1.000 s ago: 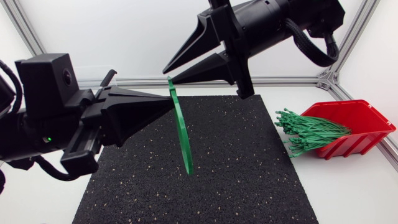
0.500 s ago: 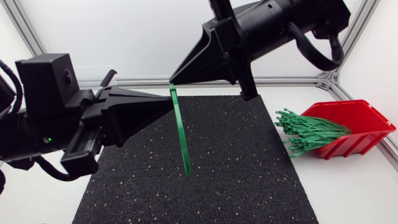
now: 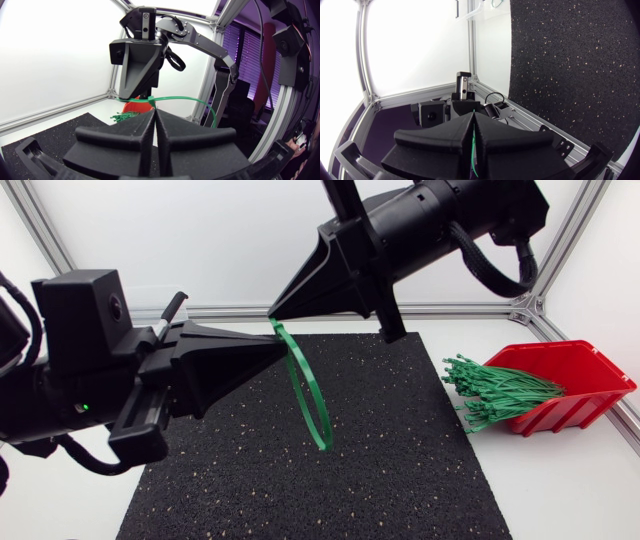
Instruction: Take a green cable tie from the red box, thread the tail through the head to close it, then place it in the transparent bin on the left.
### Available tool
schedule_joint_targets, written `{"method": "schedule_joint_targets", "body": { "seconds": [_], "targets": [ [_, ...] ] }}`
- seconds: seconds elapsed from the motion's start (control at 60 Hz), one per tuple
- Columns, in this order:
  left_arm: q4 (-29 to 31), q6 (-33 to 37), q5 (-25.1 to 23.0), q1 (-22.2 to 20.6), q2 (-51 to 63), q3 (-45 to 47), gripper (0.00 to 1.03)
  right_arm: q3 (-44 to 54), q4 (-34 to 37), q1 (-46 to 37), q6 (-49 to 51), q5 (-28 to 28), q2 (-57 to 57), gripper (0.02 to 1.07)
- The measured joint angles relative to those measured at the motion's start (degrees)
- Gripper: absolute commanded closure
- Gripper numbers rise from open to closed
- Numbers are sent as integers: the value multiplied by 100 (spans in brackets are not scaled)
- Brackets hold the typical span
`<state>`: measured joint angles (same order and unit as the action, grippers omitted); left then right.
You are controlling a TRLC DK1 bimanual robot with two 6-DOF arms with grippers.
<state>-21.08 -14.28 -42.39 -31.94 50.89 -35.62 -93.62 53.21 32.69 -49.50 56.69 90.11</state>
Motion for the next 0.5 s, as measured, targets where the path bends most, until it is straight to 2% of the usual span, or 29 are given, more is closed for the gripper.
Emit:
{"method": "schedule_joint_targets", "body": {
  "seconds": [0.35, 0.45, 0.5],
  "targets": [
    [70, 0, -151, 4, -28, 0, 100, 7, -92, 162, 2, -149, -44, 101],
    [87, 2, -256, 85, -26, -2, 100, 7, -72, 146, 2, -214, -177, 86],
    [140, 4, -278, 140, -26, -13, 100, 7, -46, 109, 7, -234, -216, 68]
  ]
}}
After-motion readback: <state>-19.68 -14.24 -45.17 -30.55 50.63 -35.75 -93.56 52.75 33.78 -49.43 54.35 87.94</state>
